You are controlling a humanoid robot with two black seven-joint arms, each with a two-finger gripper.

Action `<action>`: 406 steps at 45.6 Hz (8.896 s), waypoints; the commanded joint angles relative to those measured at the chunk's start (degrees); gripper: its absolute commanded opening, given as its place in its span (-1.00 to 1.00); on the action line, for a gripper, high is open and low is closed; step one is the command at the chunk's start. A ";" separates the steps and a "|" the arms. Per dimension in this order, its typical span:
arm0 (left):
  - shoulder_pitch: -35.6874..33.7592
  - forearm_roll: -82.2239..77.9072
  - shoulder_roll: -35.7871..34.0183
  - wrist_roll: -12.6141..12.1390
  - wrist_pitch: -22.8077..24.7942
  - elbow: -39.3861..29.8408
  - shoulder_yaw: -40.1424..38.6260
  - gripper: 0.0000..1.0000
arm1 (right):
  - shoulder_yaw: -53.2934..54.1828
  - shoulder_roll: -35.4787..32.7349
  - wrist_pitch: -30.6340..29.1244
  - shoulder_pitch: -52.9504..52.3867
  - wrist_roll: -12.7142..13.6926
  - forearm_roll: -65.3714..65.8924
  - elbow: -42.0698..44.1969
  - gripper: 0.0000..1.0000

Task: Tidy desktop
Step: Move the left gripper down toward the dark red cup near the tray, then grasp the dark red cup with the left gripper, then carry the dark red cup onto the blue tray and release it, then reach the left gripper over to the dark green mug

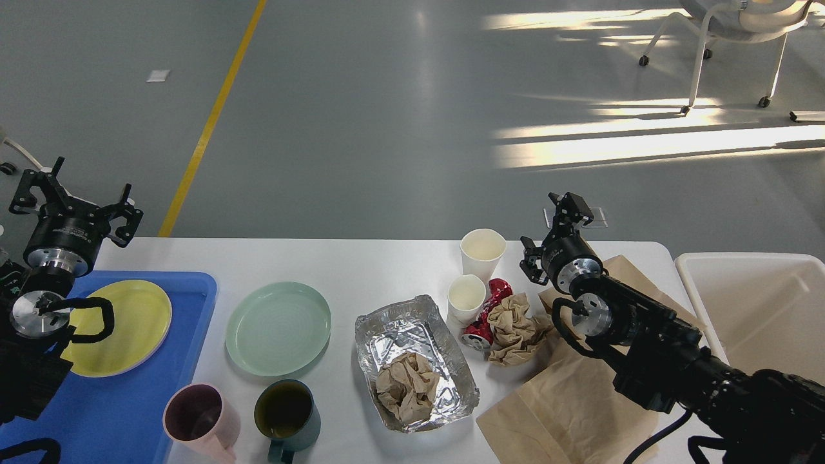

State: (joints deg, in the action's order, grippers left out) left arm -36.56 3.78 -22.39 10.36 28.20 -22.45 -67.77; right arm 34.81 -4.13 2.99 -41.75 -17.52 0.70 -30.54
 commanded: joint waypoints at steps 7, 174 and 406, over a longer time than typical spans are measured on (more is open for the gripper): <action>2.63 0.00 0.24 -0.43 4.06 -0.23 0.27 0.93 | 0.00 0.00 0.00 0.00 0.03 0.00 0.05 1.00; -46.32 -13.27 6.13 -3.60 26.80 -28.80 148.28 0.85 | 0.00 0.00 0.00 0.00 -0.06 0.00 -0.04 1.00; -55.72 -13.97 2.25 -3.42 26.80 -15.70 154.25 0.89 | 0.00 0.00 0.00 0.00 -0.06 0.00 -0.04 1.00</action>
State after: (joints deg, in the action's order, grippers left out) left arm -90.41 -10.18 -26.77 6.95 55.00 -37.97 86.63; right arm 34.81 -4.13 2.99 -41.75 -17.53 0.70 -30.53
